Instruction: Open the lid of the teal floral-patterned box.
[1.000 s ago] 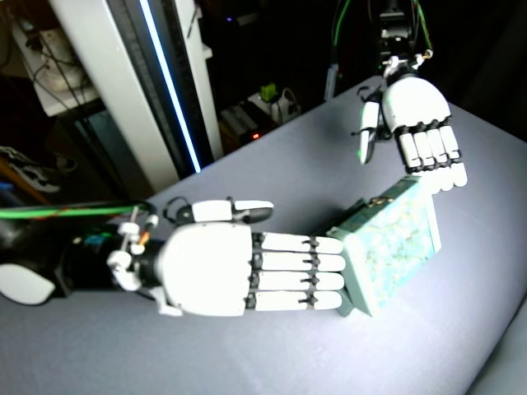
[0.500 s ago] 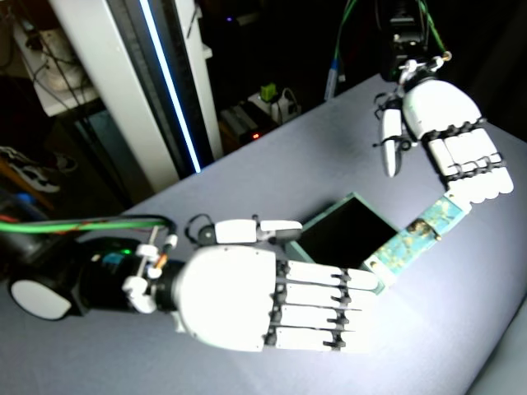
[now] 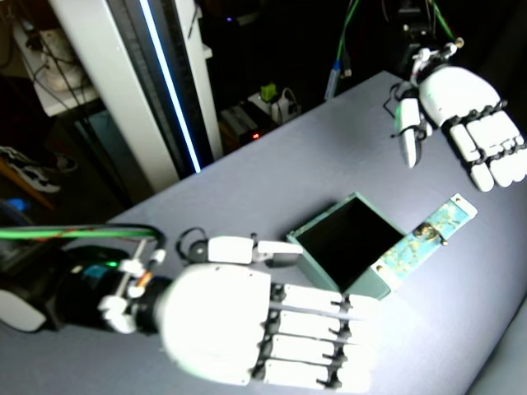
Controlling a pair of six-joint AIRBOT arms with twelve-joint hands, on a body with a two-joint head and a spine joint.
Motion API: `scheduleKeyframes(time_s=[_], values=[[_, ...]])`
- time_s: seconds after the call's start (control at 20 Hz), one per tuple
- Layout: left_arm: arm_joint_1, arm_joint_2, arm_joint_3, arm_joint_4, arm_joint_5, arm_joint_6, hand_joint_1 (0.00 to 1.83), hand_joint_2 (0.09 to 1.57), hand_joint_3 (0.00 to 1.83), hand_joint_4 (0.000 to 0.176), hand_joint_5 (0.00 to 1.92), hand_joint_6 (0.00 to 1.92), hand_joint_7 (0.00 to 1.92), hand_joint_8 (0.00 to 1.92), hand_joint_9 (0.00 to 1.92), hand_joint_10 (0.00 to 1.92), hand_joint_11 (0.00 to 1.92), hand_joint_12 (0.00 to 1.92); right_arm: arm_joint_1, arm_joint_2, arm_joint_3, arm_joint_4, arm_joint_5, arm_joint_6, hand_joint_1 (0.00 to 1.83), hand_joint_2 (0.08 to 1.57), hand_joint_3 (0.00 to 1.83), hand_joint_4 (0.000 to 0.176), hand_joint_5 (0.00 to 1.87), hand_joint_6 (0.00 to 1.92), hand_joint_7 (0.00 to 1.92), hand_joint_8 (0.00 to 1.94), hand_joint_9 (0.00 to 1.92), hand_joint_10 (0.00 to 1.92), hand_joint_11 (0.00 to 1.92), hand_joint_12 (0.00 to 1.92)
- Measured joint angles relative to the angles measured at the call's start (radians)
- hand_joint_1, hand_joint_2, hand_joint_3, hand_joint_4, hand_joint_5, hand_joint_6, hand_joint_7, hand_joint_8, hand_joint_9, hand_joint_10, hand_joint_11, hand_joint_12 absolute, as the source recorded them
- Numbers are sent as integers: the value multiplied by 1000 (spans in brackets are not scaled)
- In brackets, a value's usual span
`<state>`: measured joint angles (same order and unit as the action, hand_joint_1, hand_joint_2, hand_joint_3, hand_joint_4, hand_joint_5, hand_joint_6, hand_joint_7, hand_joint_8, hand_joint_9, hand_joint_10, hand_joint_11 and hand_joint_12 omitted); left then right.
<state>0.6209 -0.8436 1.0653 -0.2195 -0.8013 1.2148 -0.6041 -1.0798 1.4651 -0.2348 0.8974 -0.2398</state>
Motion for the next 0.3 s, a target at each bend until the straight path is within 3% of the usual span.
scheduleKeyframes(time_s=[0.1,0.2,0.25,0.3], values=[[66,53,-76,9,-151,0,0,1434,20,0,55,9,57,14,43,9,43,22,-65,49,-69,63,134,-31,0,1411,0,0,115,1,80,2,41,5,47,45],[133,77,-117,17,-315,-45,174,1440,0,0,182,28,174,27,147,26,116,64,-145,84,-125,126,261,-48,8,1436,8,0,192,8,156,8,119,11,1,410],[166,77,-118,18,-381,-96,174,1440,0,0,182,28,174,27,147,26,116,64,-179,93,-145,160,323,-49,8,1436,8,0,192,8,156,8,119,11,1,410],[243,73,-118,6,-507,-204,249,1417,0,0,227,10,214,9,176,9,126,102,-212,106,-178,187,428,-49,75,1455,6,0,230,13,195,13,140,12,0,440]])
